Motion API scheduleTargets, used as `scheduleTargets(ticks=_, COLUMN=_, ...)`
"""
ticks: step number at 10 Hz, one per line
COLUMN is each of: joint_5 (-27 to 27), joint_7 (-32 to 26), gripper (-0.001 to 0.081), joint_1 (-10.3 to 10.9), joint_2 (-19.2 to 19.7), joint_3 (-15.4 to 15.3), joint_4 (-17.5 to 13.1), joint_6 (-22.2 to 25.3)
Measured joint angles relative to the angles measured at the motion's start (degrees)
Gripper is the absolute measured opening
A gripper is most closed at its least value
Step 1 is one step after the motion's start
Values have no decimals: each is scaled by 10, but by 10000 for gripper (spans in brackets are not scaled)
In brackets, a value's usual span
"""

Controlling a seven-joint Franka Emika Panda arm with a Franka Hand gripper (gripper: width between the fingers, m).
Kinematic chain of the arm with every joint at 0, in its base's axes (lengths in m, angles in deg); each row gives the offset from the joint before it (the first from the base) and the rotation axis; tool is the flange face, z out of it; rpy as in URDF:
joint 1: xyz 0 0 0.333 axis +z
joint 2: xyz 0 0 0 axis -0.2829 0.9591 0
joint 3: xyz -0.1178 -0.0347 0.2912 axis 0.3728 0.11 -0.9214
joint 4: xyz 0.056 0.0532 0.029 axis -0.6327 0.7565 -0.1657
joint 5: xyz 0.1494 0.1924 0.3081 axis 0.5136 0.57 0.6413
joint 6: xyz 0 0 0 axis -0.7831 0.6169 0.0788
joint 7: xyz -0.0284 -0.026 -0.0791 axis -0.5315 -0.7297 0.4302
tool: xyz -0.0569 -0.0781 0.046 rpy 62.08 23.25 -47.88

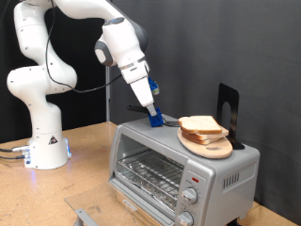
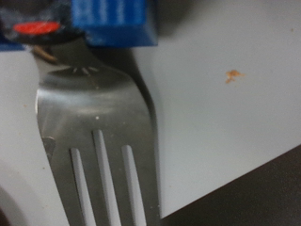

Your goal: Make a piece of toast with the oven

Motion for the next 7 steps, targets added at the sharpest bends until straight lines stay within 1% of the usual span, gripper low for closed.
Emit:
scheduleTargets(ticks=3, joint_5=0, joint_7=0, gripper=806, joint_1=-2, joint_2=0, joint_3=3, joint_4=1, joint_6=-3)
scheduleTargets(ticks=5, joint_5=0, joint_7=-2, gripper=806, joint_1=-7, joint_2=1, joint_3=11, joint_4=2, joint_6=-4)
scheduleTargets(ticks=7, joint_5=0, joint_7=-4, gripper=806, joint_1=-10, joint_2=9, joint_3=14, joint_4=1, joint_6=-15)
